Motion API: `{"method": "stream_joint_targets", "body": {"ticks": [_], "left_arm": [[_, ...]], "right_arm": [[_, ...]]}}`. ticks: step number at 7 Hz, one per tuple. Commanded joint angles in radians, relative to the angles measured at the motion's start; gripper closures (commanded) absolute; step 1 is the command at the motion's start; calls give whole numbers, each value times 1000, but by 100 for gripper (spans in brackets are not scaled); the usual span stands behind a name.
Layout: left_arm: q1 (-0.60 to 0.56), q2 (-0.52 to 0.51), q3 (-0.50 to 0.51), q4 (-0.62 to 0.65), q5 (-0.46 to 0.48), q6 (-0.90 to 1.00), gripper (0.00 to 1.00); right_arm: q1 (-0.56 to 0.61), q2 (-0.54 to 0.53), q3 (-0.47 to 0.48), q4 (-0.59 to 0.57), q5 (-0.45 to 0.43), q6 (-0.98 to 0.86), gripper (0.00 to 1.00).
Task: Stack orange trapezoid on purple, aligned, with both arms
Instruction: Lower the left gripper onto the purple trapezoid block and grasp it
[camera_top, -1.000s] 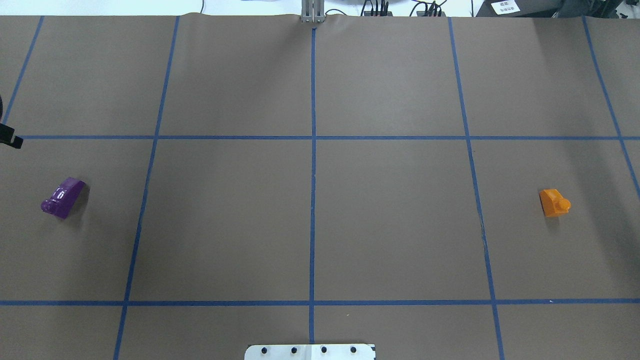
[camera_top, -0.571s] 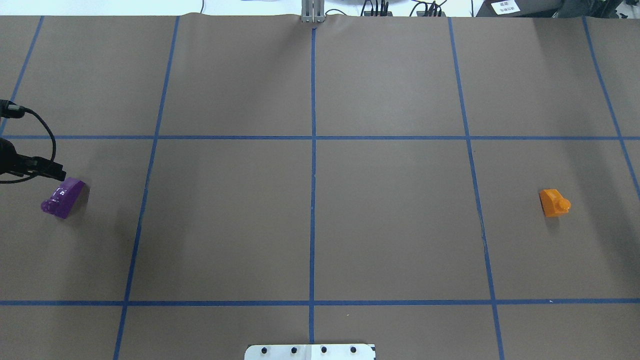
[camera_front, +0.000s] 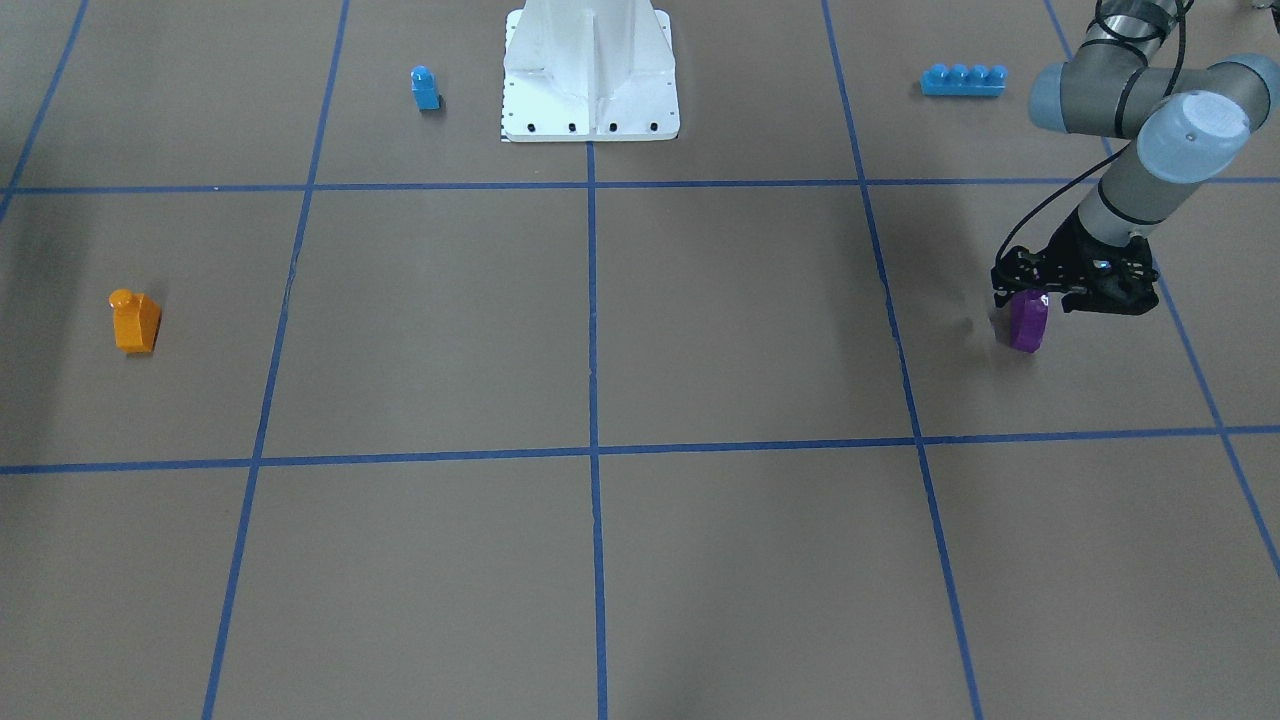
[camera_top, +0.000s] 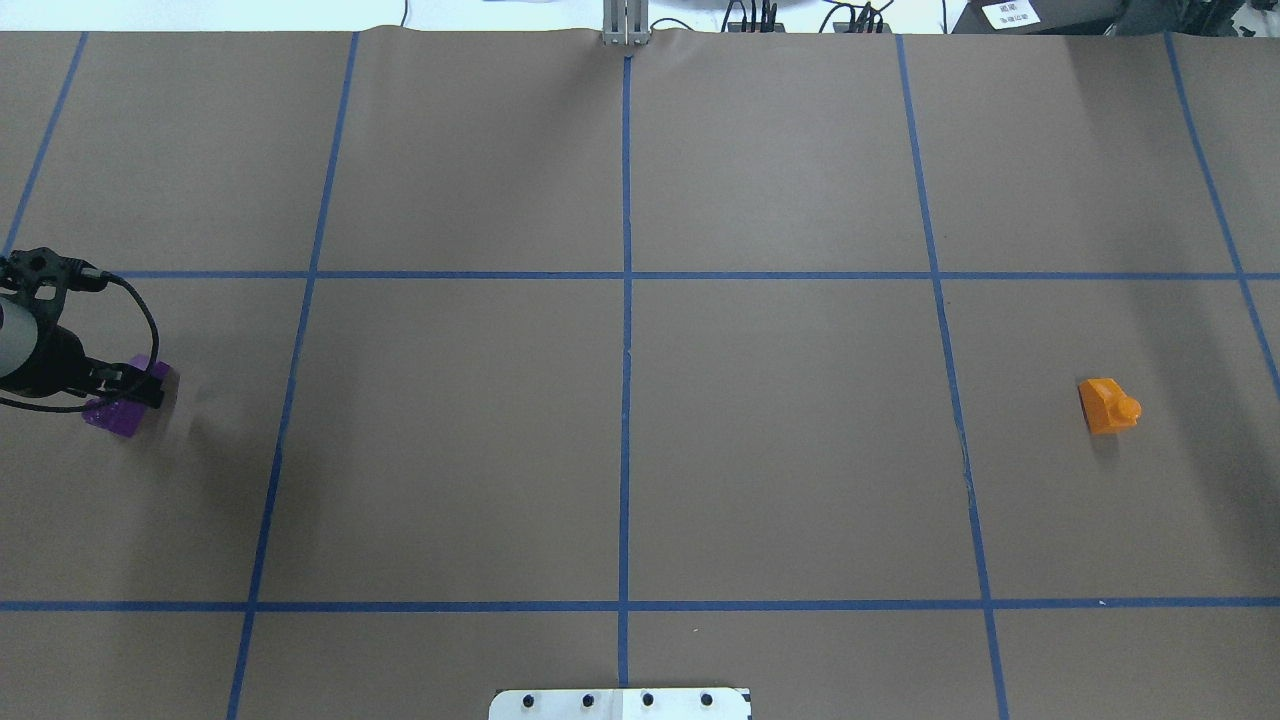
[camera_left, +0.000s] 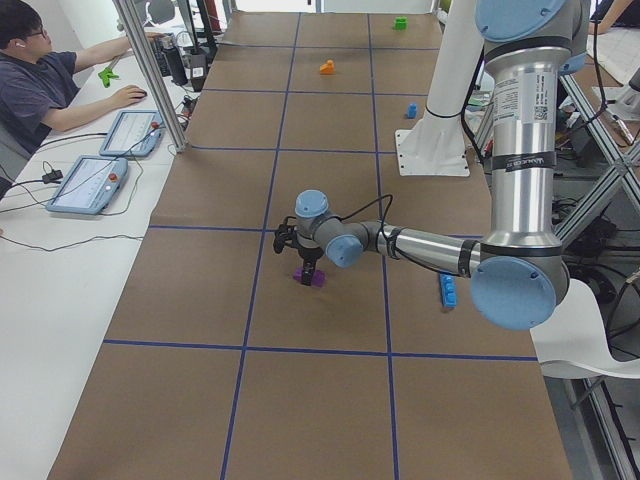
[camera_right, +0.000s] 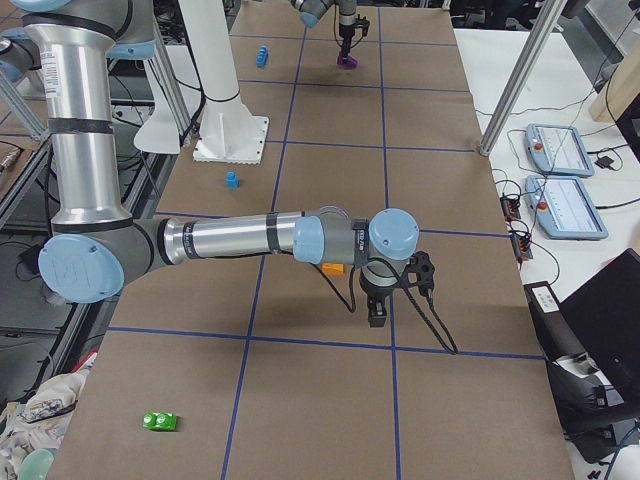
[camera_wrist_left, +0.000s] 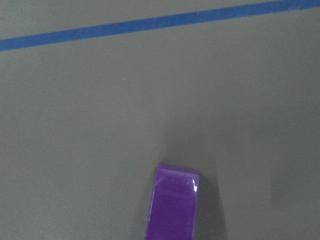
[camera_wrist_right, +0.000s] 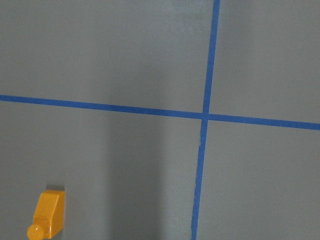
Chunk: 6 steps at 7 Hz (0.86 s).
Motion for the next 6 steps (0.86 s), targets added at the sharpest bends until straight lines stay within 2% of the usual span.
{"method": "stream_joint_targets", "body": {"ticks": [1,2,4,6], "left_arm": [[5,-2,11,-4,0,2,82],[5,-2,9,-4,-2,1,100],[3,-7,-15,2,-17,1,100],[0,-45,-99,45,-40,1,100]], "right_arm": [[-1,2,3,-1,2,0,0],[-1,2,6,1,2,18,0],[-1,5,8,1,15,34,0],[-1,14,2,1,14,34,0]]}}
